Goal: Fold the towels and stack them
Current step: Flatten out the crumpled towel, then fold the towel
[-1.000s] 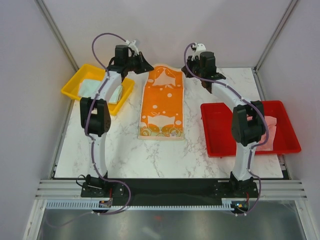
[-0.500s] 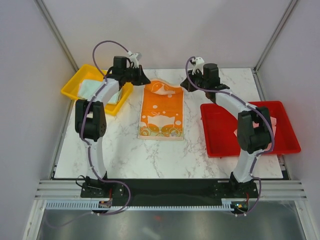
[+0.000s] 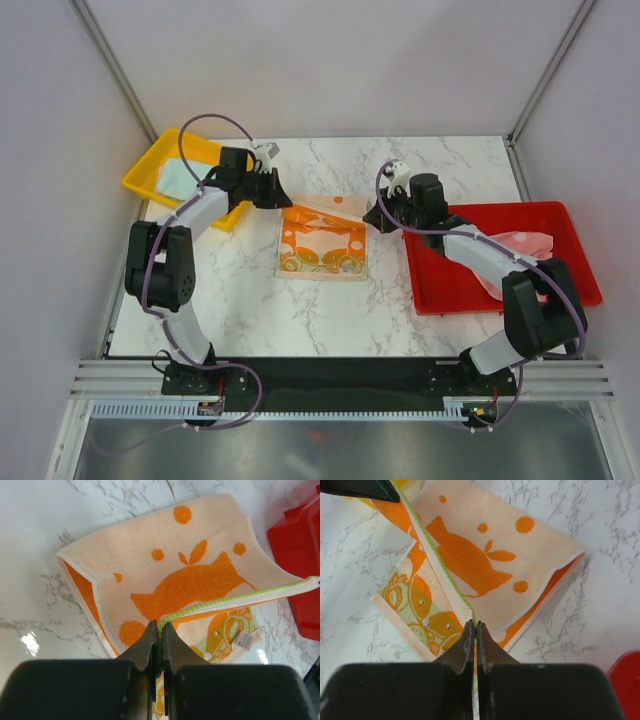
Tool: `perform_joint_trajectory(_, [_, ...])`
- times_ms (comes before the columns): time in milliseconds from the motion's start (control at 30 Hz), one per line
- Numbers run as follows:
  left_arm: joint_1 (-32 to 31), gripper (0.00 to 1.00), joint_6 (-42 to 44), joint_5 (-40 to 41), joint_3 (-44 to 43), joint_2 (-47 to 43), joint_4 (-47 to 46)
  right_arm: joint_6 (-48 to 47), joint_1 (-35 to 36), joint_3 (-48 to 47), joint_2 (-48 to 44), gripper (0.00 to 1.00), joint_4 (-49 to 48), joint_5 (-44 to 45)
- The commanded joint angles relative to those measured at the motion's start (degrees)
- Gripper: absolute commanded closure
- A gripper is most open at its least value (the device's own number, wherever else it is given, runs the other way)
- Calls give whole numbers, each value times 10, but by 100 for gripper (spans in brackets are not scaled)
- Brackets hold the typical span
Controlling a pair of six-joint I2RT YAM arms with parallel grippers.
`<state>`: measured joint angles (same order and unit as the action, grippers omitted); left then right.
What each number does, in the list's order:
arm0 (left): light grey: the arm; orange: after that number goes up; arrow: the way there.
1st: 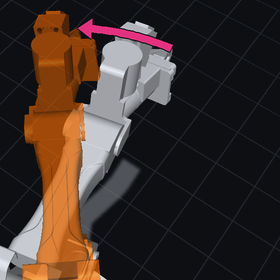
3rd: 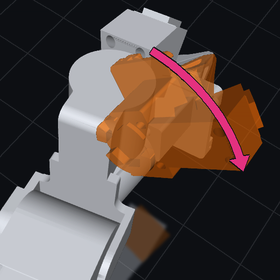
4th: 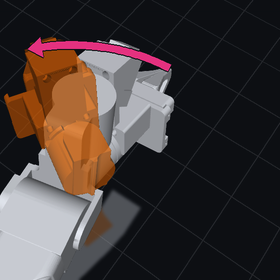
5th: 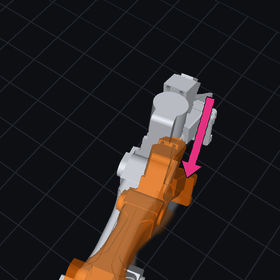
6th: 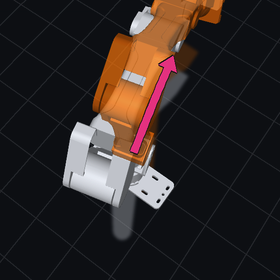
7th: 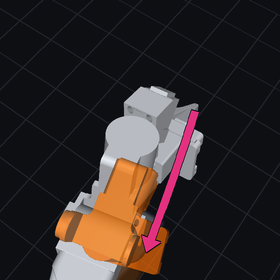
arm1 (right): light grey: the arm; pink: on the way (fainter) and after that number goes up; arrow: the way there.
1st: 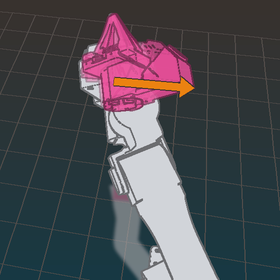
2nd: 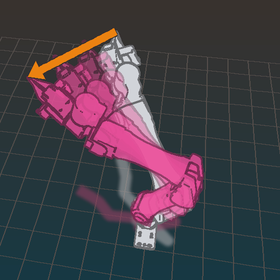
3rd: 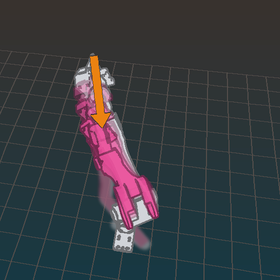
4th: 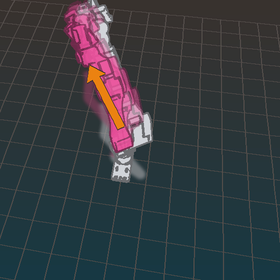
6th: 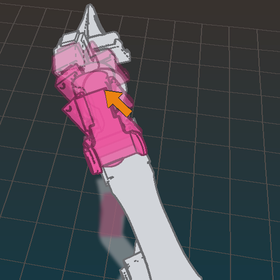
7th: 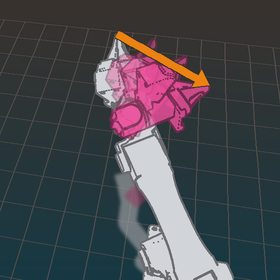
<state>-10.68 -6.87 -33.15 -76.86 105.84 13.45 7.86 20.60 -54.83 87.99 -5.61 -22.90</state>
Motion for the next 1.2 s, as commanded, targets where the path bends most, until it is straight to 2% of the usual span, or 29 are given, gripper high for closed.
perform_joint_trajectory(0, [3,98,34,18,45,-58,-17,22,2,37,-41,100,-32,11])
perform_joint_trajectory(233, [-11,97,34,4,87,-78,-14,23,21,72,-48,100,-30,22])
perform_joint_trajectory(367, [-11,97,38,24,116,-92,-9,10,34,84,-62,100,-13,48])
perform_joint_trajectory(567, [-13,96,36,7,127,-91,4,18,39,91,-84,100,0,72])
perform_joint_trajectory(867, [-28,97,34,27,147,-121,11,32,51,93,-106,100,24,84])
perform_joint_trajectory(1067, [-28,98,37,69,162,-147,18,57,70,126,-113,100,4,90])
perform_joint_trajectory(1167, [-28,96,43,56,169,-147,22,68,76,140,-111,100,-3,93])
